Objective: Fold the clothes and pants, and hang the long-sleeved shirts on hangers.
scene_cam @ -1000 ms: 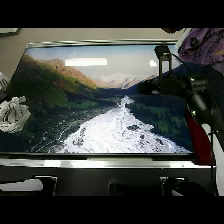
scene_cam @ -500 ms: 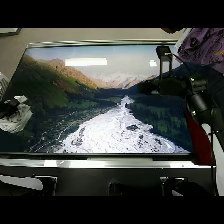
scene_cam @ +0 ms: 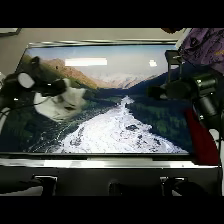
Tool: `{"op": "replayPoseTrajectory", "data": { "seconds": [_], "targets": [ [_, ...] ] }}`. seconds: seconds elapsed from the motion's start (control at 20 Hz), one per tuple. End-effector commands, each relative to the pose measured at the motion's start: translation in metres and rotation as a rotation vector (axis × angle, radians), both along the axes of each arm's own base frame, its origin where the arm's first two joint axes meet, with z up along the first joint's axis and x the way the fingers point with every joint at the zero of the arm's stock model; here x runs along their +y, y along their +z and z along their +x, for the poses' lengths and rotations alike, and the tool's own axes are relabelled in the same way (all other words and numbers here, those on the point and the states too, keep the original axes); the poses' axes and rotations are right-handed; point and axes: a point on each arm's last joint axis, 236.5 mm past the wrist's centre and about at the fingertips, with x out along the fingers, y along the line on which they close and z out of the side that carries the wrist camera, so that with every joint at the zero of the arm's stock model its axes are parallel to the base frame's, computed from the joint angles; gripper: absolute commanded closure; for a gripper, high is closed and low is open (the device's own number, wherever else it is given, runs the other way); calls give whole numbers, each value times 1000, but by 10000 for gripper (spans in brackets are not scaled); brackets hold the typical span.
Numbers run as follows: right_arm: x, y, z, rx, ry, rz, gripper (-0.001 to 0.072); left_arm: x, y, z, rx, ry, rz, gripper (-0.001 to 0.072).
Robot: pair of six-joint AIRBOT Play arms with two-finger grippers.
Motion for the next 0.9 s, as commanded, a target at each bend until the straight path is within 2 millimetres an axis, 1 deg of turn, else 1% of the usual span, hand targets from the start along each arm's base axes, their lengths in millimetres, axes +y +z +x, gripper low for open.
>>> {"op": "replayPoseTrajectory", "data": {
  "seconds": [0.0, 0.05, 0.1, 0.15, 0.2, 0.25, 0.3, 0.35, 0.4, 0.45, 0.5, 0.55, 0.6, 0.65, 0.7, 0.75, 0.8, 0.85],
  "targets": [
    [-45, 9, -23, 37, -78, -155, 630, -142, 1, -52, 34, -145, -108, 688],
    [-56, 10, -29, 51, -87, -198, 629, -171, -8, -66, 55, -171, -124, 688],
    [-63, 10, -35, 72, -88, -233, 628, -197, -22, -81, 84, -198, -130, 687],
    [-67, 7, -41, 103, -77, -260, 628, -216, -40, -96, 128, -213, -126, 685],
    [-68, 5, -45, 124, -68, -270, 629, -227, -56, -106, 167, -215, -118, 679],
    [-67, 3, -47, 136, -57, -269, 626, -230, -66, -110, 188, -219, -108, 630],
    [-67, 3, -47, 136, -50, -273, 619, -228, -68, -108, 193, -212, -105, 396],
    [-69, 5, -45, 124, -44, -288, 567, -219, -61, -99, 182, -191, -112, -13],
    [-78, 9, -41, 108, -44, -334, 501, -203, -51, -89, 172, -181, -106, -8],
    [-93, 14, -36, 82, -82, -375, 488, -181, -35, -75, 145, -189, -89, -8],
    [-104, 16, -29, 55, -146, -339, 459, -157, -18, -61, 112, -186, -76, -8],
    [-114, 11, -21, 37, -224, -233, 459, -128, 1, -45, 69, -170, -66, -8],
    [-117, -1, -14, 34, -317, -51, 459, -99, 19, -32, 35, -137, -61, -8],
    [-111, -15, -5, 50, -391, 180, 459, -67, 35, -21, 3, -92, -57, -7],
    [-92, -27, 9, 73, -416, 442, 453, -39, 46, -15, -17, -48, -53, -7],
    [-74, -37, 20, 97, -396, 627, 365, -12, 55, -11, -31, -11, -44, -6],
    [-58, -52, 28, 141, -375, 741, 300, 9, 59, -10, -32, 18, -34, -5],
    [-41, -75, 32, 211, -352, 798, 294, 28, 59, -11, -19, 48, -27, -5]
  ]
}}
